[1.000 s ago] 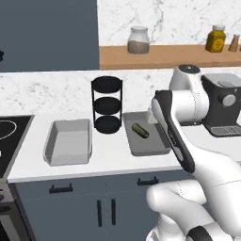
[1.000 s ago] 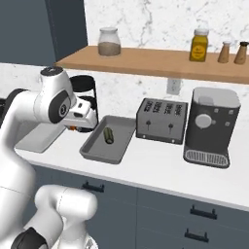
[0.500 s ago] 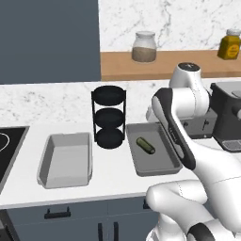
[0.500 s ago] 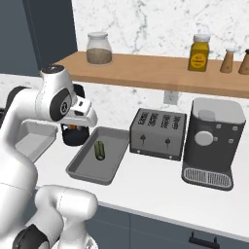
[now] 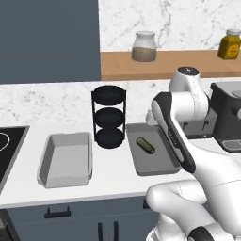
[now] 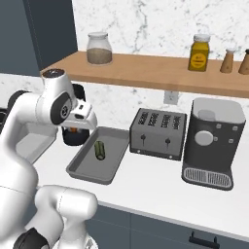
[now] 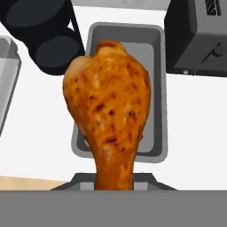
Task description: Place one cucumber and one chicken drumstick in each tupperware on the nearby counter, to pack two identical lunches.
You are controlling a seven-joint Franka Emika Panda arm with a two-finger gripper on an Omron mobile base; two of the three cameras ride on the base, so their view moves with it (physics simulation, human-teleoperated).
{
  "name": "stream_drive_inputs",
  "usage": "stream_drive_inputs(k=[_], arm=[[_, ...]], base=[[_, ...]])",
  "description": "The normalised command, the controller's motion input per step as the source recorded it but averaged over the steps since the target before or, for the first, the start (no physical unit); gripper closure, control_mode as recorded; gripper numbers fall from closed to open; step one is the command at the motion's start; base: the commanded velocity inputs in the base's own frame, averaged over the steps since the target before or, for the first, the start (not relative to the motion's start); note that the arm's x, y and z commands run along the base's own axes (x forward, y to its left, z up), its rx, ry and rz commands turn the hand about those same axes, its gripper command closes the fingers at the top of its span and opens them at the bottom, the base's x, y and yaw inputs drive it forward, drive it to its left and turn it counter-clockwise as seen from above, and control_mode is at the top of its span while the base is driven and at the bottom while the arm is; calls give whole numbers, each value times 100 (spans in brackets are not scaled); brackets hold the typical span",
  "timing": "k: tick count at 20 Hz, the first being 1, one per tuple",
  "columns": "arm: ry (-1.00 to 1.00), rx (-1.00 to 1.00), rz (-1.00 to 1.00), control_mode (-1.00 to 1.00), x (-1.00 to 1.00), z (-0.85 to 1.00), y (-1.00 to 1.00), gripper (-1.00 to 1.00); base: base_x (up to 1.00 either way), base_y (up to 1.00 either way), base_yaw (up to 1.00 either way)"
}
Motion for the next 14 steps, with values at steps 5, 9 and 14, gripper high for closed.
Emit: stream_drive_inputs(k=[5,9,14], arm=[[-6,0,2,-100,6,-45,-1,100],[-6,0,4,-100,23,-44,-3,100],[-6,-1,6,-100,19,-60,-4,100]], base=[[0,0,0],[0,0,0],[0,0,0]])
